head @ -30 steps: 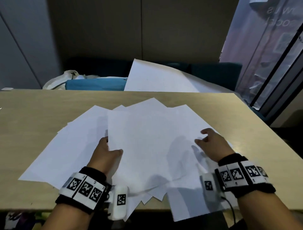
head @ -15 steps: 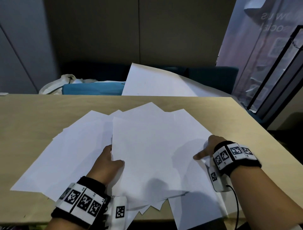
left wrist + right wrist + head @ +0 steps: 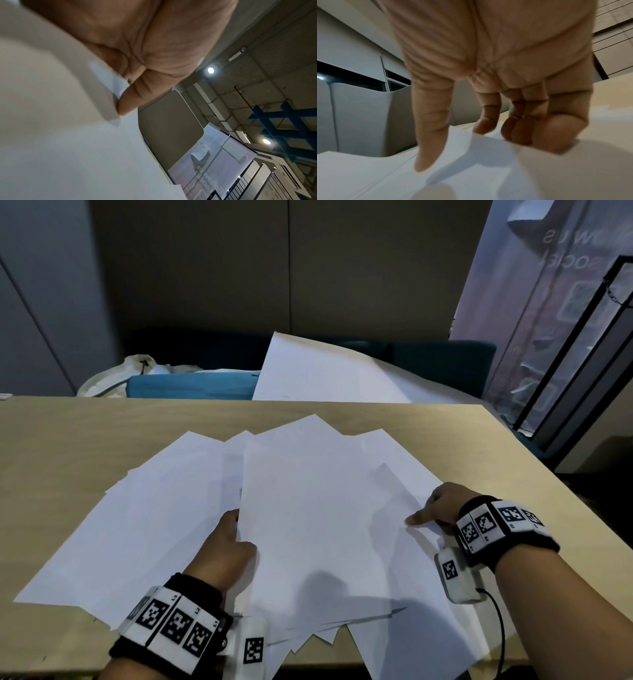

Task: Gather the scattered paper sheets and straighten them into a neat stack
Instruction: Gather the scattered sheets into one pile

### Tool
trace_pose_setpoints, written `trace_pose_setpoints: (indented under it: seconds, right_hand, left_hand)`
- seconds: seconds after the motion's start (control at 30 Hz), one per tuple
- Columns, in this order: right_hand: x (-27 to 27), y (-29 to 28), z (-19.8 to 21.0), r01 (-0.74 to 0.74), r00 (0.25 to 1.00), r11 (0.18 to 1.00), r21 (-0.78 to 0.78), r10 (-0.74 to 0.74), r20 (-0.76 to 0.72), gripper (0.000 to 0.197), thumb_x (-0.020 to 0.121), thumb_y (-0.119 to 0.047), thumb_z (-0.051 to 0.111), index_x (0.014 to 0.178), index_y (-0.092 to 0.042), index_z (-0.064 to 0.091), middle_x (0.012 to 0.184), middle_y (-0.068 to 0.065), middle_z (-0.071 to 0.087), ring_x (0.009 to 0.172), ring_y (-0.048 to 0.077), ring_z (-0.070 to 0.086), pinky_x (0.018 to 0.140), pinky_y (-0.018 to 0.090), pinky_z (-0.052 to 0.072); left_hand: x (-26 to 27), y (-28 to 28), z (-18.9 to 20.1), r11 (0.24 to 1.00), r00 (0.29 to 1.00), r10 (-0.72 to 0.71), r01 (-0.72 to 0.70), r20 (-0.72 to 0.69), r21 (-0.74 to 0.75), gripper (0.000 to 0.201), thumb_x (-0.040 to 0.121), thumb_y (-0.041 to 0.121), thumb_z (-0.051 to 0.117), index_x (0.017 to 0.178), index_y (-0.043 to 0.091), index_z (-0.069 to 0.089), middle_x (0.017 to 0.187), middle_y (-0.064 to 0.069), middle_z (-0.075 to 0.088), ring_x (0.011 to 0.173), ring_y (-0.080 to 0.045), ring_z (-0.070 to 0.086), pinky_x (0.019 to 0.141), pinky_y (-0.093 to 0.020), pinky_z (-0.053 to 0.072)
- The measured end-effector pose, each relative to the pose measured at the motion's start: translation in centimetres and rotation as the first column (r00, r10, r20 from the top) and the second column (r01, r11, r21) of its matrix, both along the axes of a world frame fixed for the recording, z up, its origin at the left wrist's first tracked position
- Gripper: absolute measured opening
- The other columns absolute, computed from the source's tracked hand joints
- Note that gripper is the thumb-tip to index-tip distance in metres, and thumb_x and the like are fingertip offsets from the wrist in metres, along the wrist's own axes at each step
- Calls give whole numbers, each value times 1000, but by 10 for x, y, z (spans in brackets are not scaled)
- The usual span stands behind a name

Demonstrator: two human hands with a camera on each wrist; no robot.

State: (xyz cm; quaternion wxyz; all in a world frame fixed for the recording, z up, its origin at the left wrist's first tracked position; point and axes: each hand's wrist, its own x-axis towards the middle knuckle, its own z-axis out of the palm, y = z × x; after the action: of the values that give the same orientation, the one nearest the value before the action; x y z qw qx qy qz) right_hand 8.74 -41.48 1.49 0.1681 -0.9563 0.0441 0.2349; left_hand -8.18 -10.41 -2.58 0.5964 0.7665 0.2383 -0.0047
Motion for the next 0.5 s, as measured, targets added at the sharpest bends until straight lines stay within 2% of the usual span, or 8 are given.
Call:
trace_pose_setpoints:
  seconds: [0.1, 0.17, 0.23, 0.27, 0.33, 0.43, 0.47, 0.5]
  right_hand:
    - [-5, 3, 0, -41, 999, 999, 15, 41, 8, 59, 54, -46, 88, 57, -14, 39, 54, 1, 43, 51, 18, 40, 53, 25, 30]
    - [-8, 7, 0, -86, 996, 996, 11, 86, 6, 50, 54, -41, 89, 71, -10, 54, 66, 2, 57, 62, 20, 53, 58, 25, 38]
    - [-9, 10, 1, -87, 996, 996, 34, 87, 18, 43, 63, -29, 87, 91, -5, 66, 86, 8, 68, 81, 24, 63, 69, 27, 46]
    - [-11, 11, 4, -78, 996, 995, 57, 75, 47, 35, 69, -24, 84, 91, -3, 67, 90, 10, 69, 84, 25, 64, 72, 27, 46]
    - [-17, 10, 18, -66, 985, 996, 66, 54, 163, 19, 78, -20, 76, 86, -6, 67, 87, 10, 66, 82, 24, 60, 72, 26, 42]
    - [-21, -1, 54, -15, 903, 999, 43, -5, 430, 16, 83, -20, 71, 83, -5, 64, 83, 13, 62, 81, 25, 56, 71, 27, 39]
    - [-22, -5, 68, -8, 864, 998, 69, -28, 502, 16, 84, -18, 70, 84, -4, 63, 86, 16, 63, 84, 27, 57, 72, 29, 41]
    - [-26, -7, 84, -17, 824, 995, 99, -42, 565, 15, 85, -17, 68, 90, -4, 64, 91, 17, 65, 89, 30, 59, 76, 32, 43]
  left_hand:
    - [2, 2, -5, 1000, 1000, 16, -16, -15, -2, 52, 83, -9, 44, 122, 24, 49, 109, 3, 63, 102, -18, 60, 79, -29, 46]
    - [3, 5, -9, 1000, 999, 16, -16, -30, -6, 52, 82, -9, 44, 123, 23, 50, 110, 0, 64, 103, -21, 61, 86, -33, 48]
    - [1, 6, -9, 1000, 999, 9, -9, -38, 7, 53, 81, -8, 46, 125, 21, 50, 111, -3, 65, 104, -24, 61, 93, -38, 48]
    - [0, 7, -9, 1000, 999, 2, -2, -38, 17, 52, 80, -8, 47, 125, 19, 50, 111, -4, 65, 105, -25, 61, 95, -39, 47]
    - [-3, 7, -7, 1000, 999, 8, -8, -41, -9, 46, 79, -7, 50, 121, 13, 54, 108, -6, 67, 102, -26, 63, 95, -40, 48]
    - [-9, 7, 0, 992, 999, 7, -13, -44, -124, 29, 85, -14, 49, 100, 8, 60, 91, -6, 69, 84, -24, 64, 74, -28, 53]
    - [-10, 9, 0, 986, 999, 20, -27, -46, -165, 27, 84, -13, 53, 102, 5, 61, 90, -9, 68, 83, -27, 64, 73, -28, 52]
    - [-10, 11, 1, 981, 998, 30, -39, -52, -188, 30, 79, -7, 61, 108, 3, 60, 96, -13, 68, 88, -31, 64, 79, -32, 52]
